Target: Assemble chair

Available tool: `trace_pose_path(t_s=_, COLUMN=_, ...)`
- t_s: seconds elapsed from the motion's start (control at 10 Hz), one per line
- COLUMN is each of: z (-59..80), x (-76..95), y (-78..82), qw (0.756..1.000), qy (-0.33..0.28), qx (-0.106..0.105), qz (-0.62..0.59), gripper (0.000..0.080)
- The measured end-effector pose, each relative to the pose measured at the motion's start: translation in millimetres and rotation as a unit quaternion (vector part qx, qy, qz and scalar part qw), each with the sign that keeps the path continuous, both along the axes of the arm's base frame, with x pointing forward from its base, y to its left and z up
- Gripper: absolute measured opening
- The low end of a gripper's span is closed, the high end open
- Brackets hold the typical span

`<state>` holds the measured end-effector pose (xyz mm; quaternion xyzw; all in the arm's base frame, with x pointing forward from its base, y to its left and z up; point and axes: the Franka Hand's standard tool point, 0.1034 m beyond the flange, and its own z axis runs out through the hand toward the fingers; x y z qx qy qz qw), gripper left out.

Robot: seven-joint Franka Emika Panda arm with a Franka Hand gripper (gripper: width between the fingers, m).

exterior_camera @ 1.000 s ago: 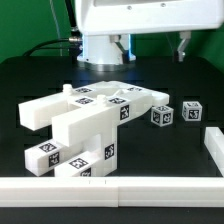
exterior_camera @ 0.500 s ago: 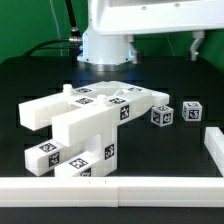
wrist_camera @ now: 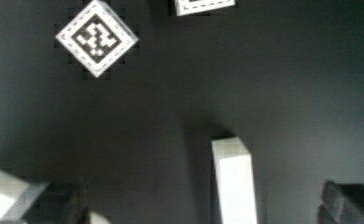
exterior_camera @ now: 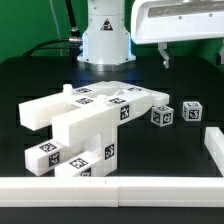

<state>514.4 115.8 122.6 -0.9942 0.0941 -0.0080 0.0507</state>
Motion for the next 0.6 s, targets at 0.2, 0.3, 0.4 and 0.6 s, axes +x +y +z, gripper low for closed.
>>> trace_pose_path(t_s=0.2, z=-7.3, x=-2.4, y=2.9, qw=1.0, qy=-0.02, qx=-0.004, qz=0.001, gripper=0.0649)
trace_pose_path(t_s=0.3, z=-16.9, x=-16.2, y=16.6, qw=1.0, qy=-0.019, qx=-0.008, qz=0.004, gripper=0.0649)
trace_pose_path(t_s=0.4, z=-32.3, x=-31.3, y=30.9, qw=0.999, qy=-0.024, qx=-0.014, qz=0.016, gripper=0.0649)
trace_pose_path(t_s=0.6, z=-60.7, x=-47.2, y=43.5, qw=0.999, qy=-0.027, qx=-0.021, qz=0.018, gripper=0.0649)
